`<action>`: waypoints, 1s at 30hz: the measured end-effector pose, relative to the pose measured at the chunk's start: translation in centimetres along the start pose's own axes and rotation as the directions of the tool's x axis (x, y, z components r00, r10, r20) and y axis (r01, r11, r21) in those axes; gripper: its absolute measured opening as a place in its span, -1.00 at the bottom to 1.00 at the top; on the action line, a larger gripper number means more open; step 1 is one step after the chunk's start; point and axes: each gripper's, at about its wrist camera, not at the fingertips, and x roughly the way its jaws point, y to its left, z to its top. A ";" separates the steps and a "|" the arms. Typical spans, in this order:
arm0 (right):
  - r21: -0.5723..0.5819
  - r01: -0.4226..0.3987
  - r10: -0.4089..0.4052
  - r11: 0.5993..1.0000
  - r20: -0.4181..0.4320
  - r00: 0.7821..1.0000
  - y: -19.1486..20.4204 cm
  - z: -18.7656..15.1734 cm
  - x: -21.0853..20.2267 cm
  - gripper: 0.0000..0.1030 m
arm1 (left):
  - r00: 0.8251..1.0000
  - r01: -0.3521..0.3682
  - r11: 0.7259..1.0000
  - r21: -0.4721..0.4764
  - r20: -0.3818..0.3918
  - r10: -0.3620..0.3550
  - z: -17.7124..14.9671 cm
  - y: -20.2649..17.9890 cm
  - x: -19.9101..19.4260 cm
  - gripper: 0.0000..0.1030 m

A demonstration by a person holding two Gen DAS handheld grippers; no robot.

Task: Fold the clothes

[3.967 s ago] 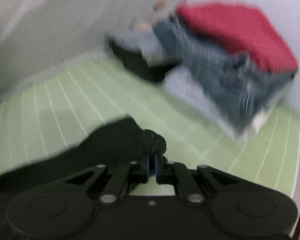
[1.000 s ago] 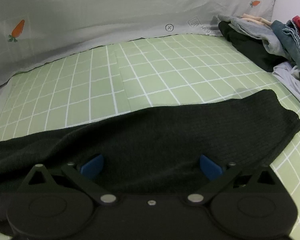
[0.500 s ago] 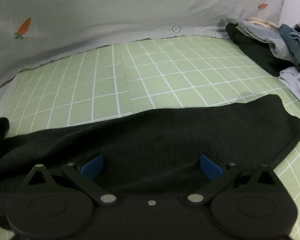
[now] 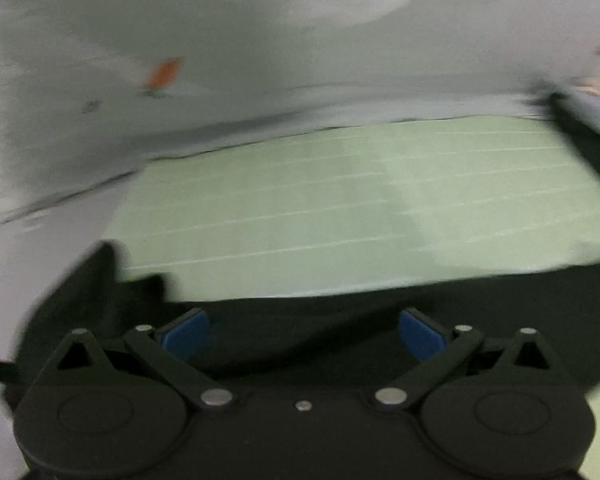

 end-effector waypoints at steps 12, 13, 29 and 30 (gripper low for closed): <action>0.236 -0.303 0.341 0.923 -0.144 0.929 6.5 -1.1 4.5 0.48 | 0.998 0.012 0.999 0.050 -0.059 -0.009 -0.2 0.1 1.8 0.66; 0.222 -0.310 0.345 0.925 -0.144 0.927 6.9 -1.0 4.6 0.36 | 0.998 0.012 0.999 0.049 -0.059 -0.009 -0.4 0.3 1.6 0.66; 0.116 -0.191 0.189 0.975 0.026 0.982 -1.4 0.0 -3.6 -0.87 | 0.998 0.059 0.992 0.115 -0.018 -0.058 -1.3 -2.8 -0.9 0.66; 0.143 -0.171 0.172 0.975 0.009 0.985 -2.4 -0.4 -3.2 -0.87 | 0.998 0.065 0.991 0.121 -0.033 -0.061 -1.7 -3.2 -0.7 0.66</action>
